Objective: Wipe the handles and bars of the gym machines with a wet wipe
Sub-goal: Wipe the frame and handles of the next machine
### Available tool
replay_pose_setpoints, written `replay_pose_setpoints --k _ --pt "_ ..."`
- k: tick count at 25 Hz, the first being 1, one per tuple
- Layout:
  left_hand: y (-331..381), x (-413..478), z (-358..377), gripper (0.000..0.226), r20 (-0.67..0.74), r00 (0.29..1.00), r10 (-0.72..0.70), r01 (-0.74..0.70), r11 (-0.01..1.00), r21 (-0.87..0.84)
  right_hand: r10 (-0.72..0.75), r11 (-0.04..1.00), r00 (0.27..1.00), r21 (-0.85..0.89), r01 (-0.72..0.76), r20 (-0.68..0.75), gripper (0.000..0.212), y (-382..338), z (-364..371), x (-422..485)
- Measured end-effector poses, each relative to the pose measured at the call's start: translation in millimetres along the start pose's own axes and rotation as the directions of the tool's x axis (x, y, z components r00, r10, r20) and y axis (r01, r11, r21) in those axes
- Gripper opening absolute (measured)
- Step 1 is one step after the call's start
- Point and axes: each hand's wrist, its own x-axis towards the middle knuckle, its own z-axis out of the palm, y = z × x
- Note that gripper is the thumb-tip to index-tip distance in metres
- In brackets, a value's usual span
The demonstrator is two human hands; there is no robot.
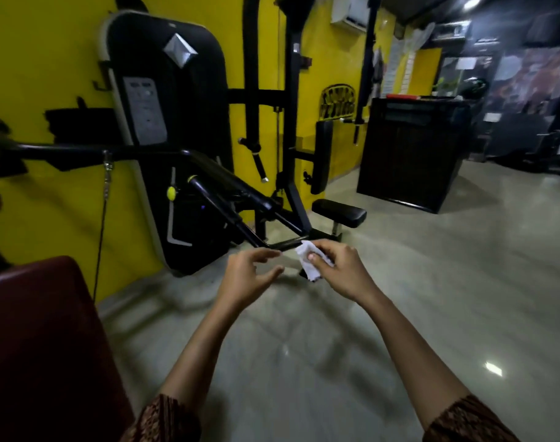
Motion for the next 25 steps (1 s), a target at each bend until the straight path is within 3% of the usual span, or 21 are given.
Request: replay_pose_setpoints --k 9,13,18,22,25 --pt "-41 54 -35 0.028 -0.32 0.94 -0.119 0.193 0.959 0.209 -0.327 0.936 0.928 0.201 0.291 0.18 0.023 7 50 140" --pt "-46 61 -51 0.027 -0.444 0.884 -0.145 0.263 0.94 0.218 -0.401 0.894 0.895 0.296 0.336 0.197 0.029 0 66 184" --pt "-56 67 -63 0.031 -0.509 0.85 -0.135 0.302 0.916 0.262 -0.364 0.883 0.925 0.356 0.306 0.108 0.031 -18 91 211" --pt "-66 89 -72 0.038 -0.527 0.844 -0.097 0.262 0.932 0.248 -0.394 0.891 0.919 0.237 0.387 -0.02 0.039 -43 108 227" --pt "-83 102 -78 0.033 -0.528 0.848 -0.046 0.227 0.932 0.283 -0.453 0.882 0.851 -0.007 0.472 0.265 0.042 -62 136 228"
